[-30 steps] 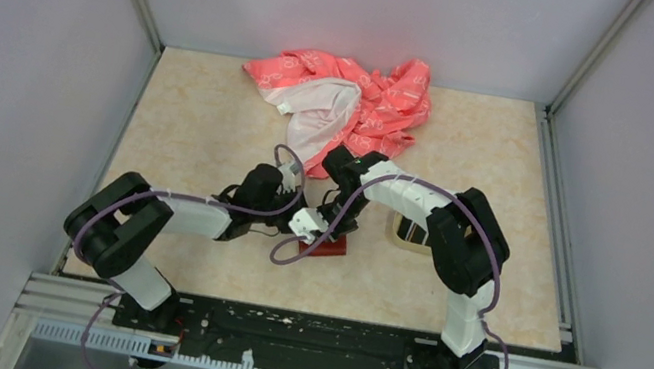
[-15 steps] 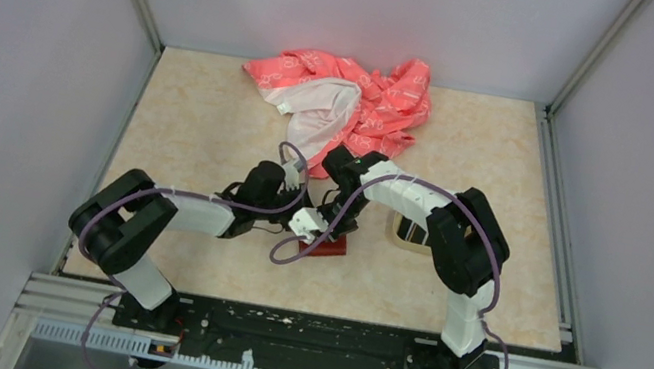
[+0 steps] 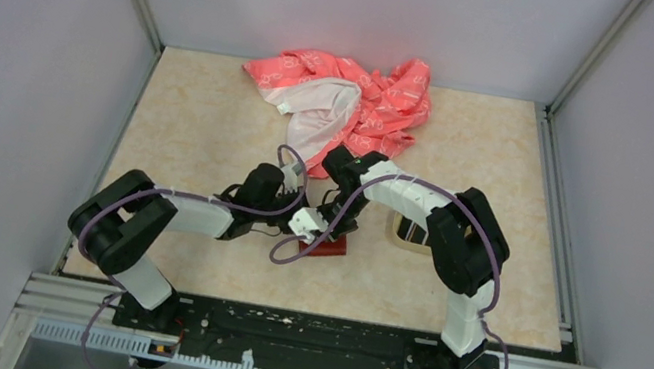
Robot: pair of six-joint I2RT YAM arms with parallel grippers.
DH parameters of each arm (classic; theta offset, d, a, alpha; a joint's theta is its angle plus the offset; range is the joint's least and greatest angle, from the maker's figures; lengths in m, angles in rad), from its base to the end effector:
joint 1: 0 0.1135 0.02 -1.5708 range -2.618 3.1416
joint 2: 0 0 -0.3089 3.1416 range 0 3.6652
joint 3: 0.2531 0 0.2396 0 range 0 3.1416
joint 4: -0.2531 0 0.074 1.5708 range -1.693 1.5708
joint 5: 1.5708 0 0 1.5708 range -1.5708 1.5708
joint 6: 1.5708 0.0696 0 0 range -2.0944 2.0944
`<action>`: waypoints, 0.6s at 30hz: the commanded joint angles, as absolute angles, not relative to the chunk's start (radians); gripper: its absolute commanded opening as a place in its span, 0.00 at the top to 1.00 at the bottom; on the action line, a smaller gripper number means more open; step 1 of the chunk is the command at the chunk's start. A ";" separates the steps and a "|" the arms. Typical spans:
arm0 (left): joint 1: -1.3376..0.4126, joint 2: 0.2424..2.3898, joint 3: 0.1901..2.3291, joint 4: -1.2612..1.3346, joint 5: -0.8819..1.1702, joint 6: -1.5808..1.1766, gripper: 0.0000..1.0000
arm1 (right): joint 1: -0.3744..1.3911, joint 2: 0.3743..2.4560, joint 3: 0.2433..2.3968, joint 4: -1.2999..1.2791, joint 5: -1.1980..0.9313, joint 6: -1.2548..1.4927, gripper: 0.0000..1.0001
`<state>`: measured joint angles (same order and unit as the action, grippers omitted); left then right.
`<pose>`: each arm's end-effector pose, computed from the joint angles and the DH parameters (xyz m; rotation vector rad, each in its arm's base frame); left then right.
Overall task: Put the credit cards into the card holder
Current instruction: Close the card holder at the center of the board.
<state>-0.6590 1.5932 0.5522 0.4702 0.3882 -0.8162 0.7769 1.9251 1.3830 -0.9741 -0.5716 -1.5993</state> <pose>0.2308 -0.2121 0.1777 0.0675 2.3763 -1.2123 0.2332 0.2821 0.2026 -2.5836 1.0160 0.7174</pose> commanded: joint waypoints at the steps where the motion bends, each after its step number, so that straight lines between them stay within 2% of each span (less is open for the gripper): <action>1: -0.660 1.622 0.545 0.383 0.356 -0.773 1.00 | 0.800 1.952 1.382 -1.019 -0.588 -1.583 1.00; 18: -0.661 1.657 0.490 0.346 0.331 -0.729 1.00 | 0.799 1.960 1.395 -1.025 -0.589 -1.567 1.00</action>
